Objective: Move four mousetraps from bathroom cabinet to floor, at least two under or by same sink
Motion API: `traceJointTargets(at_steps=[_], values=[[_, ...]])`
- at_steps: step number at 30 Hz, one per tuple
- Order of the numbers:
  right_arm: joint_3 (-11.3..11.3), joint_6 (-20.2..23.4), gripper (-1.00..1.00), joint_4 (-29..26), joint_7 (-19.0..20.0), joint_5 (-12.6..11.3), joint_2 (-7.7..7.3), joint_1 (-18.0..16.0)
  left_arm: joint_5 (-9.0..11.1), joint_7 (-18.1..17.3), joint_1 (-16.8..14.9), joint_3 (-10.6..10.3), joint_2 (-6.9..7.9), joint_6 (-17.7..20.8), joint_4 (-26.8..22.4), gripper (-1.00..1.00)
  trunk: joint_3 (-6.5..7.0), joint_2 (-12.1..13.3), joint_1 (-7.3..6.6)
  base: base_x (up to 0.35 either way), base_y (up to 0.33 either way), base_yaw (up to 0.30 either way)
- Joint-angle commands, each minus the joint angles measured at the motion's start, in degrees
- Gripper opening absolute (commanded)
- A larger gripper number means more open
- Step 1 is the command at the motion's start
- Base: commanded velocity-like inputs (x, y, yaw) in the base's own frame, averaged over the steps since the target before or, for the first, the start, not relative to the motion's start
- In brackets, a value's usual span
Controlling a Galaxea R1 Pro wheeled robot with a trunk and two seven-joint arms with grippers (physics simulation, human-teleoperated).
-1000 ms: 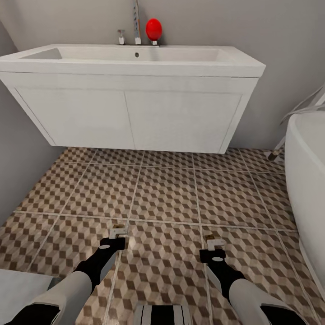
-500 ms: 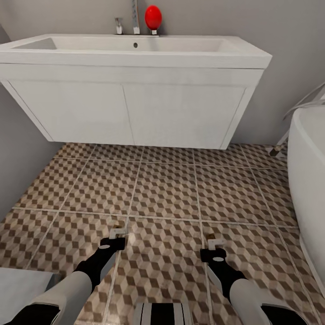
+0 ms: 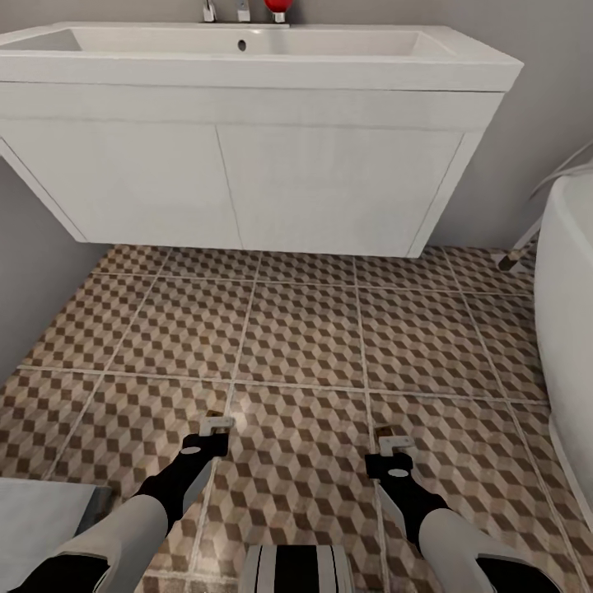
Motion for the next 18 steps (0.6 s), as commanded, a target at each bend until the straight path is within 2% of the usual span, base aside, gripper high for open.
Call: traceJointTargets(at_steps=[1,14,18], values=[[-0.48,-0.15,-1.0,0.03,-0.03,0.48,0.06,-0.03,0.23,0.36,0.0,-0.48,0.04,0.36,-0.12,-1.0,-0.04,-0.02,-0.01,0.0,0.0,0.0],[-0.48,-0.25,-1.0,0.03,-0.03,0.5,0.02,-0.03,0.01,0.61,0.0,-0.63,-0.04,0.3,-0.06,-1.0,-0.04,-0.02,-0.01,0.0,0.0,0.0],[-0.48,-0.75,-1.0,0.03,-0.06,0.51,0.01,-0.03,-0.51,0.68,0.0,-0.95,-0.77,0.23,0.27,-1.0,-0.04,-0.02,-0.01,0.0,0.0,0.0]])
